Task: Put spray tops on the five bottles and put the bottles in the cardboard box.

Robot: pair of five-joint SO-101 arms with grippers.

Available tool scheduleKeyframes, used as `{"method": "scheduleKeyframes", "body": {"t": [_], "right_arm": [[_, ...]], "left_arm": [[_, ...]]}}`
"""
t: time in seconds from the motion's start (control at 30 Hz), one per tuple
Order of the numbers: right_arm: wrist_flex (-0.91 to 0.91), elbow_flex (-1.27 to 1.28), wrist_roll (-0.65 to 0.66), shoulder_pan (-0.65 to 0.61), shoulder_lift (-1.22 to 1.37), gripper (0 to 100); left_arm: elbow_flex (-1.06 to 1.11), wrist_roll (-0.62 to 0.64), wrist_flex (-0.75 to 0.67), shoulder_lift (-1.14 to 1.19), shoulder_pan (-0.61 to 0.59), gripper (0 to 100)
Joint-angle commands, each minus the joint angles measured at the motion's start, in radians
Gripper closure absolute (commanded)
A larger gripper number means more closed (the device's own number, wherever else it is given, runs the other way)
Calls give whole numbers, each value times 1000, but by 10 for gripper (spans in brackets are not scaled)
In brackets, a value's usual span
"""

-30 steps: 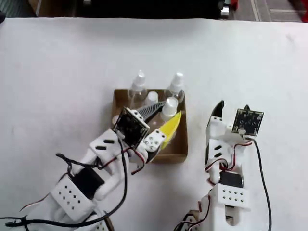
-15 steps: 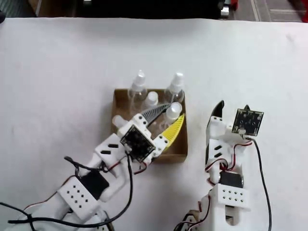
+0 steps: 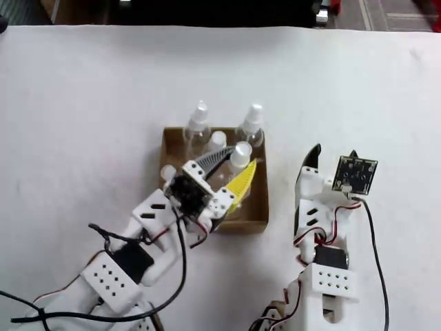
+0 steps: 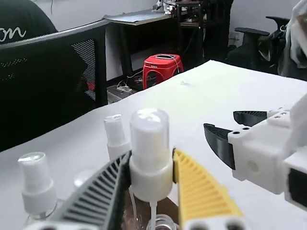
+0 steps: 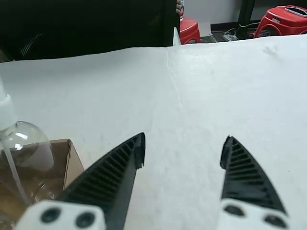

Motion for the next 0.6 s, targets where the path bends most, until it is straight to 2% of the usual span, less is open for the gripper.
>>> {"method": "scheduleKeyframes", "body": {"t": [0.0, 0.17, 0.33, 0.57], "right_arm": [[-22, -6, 11, -4, -4, 765], [-19, -6, 11, -4, -4, 765], [-19, -6, 11, -5, -4, 765], [-18, -6, 11, -4, -4, 765]], "left_arm": [[12, 25, -2, 4, -2, 978], [46, 23, -6, 5, -5, 978], [95, 29, -101, 5, -4, 978], [101, 31, -106, 22, -5, 979]]}}
